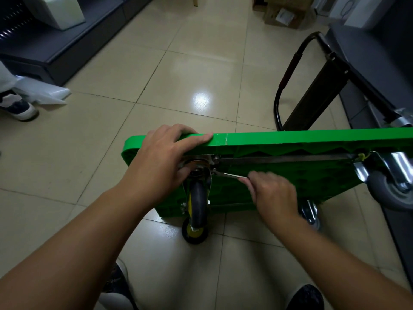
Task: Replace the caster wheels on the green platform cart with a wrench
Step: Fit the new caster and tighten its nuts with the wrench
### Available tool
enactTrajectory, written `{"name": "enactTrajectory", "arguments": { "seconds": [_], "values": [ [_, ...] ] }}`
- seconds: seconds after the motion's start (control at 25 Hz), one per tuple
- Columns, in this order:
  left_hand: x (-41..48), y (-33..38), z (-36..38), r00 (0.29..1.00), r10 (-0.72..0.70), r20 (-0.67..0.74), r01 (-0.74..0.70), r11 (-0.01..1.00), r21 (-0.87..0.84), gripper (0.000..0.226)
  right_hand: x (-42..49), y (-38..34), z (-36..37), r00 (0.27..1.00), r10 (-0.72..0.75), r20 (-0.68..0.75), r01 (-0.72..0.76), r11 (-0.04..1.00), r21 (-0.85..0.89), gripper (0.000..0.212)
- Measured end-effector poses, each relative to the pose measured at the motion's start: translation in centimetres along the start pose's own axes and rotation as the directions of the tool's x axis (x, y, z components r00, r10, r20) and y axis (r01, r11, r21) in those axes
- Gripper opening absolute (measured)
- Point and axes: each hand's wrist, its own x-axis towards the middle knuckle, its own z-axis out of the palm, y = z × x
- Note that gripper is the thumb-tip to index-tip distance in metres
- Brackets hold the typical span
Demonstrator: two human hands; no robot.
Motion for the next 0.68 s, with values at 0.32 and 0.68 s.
{"name": "enactTrajectory", "arguments": {
  "seconds": [0.32, 0.68],
  "values": [
    [0.3, 0.0, -0.2, 1.000, -0.009, -0.004, 0.010, 1.000, 0.017, 0.067, -4.6, -7.8, 7.8, 0.772, 0.592, 0.232, -0.605, 0.571, 0.556, 0.045],
    [0.2, -0.4, -0.5, 1.000, -0.004, -0.021, 0.004, 1.000, -0.024, 0.069, -9.3, -0.9, 4.6, 0.642, 0.287, 0.710, -0.544, 0.824, 0.159, 0.056]
  ]
}}
